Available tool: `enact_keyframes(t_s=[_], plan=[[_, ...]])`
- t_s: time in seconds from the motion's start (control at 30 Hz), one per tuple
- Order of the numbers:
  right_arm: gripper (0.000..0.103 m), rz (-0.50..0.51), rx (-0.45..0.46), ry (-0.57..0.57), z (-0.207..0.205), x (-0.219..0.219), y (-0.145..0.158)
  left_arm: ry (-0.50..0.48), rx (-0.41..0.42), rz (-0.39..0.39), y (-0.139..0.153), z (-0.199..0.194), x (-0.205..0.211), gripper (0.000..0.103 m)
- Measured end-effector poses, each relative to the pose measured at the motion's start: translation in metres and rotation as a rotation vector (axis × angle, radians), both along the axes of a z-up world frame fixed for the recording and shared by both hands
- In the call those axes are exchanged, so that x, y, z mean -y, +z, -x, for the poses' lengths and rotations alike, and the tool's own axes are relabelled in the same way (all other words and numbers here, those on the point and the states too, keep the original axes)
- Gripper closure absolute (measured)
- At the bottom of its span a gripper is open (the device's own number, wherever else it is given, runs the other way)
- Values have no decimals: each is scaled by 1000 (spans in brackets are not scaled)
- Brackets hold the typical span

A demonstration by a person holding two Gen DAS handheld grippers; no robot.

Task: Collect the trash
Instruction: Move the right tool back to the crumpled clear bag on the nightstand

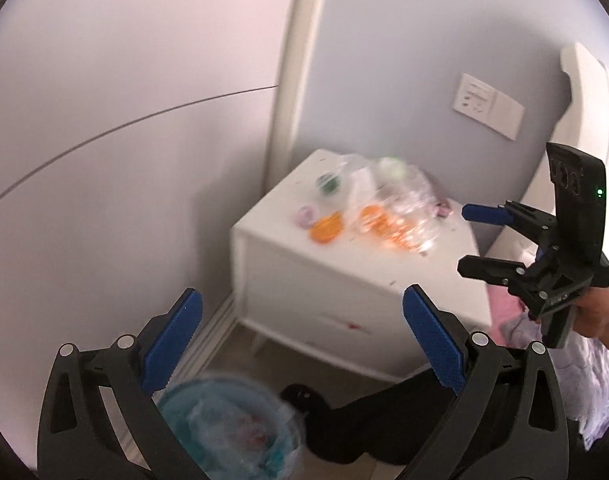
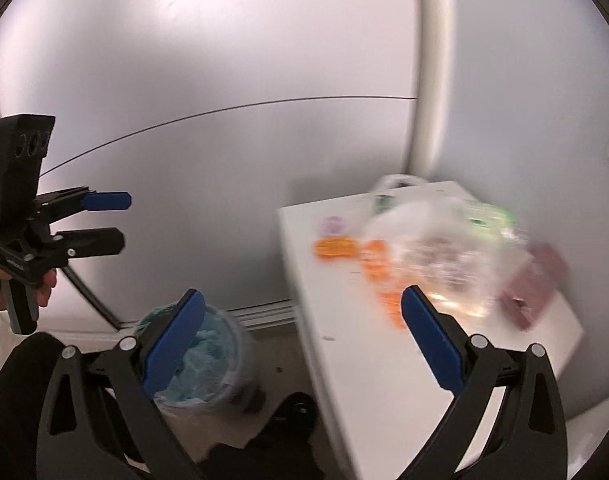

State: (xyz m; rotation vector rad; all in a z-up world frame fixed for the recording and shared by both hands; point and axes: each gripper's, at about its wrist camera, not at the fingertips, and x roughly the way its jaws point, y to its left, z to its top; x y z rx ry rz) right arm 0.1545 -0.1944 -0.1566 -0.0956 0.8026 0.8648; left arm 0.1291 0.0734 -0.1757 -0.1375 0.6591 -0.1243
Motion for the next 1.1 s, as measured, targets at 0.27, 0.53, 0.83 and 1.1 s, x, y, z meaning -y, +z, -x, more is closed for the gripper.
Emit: enact_keyframes(t_s=[0.27,0.53,0.83,1.1], plan=[[7,-21,-22,-145,-35,53,-2,-99,13,-6,14,-49,31,6],[7,-38,-50,-213,-68,76,-3,-200,6,34,18,-107,46,6],[7,-28,-109,-186,-96,72,-34,-302,-45,-13,-1,-172,62,6],[7,-32,-139,-145,-122,64,-53,-350,-102,-27,-30,-219,65,6]])
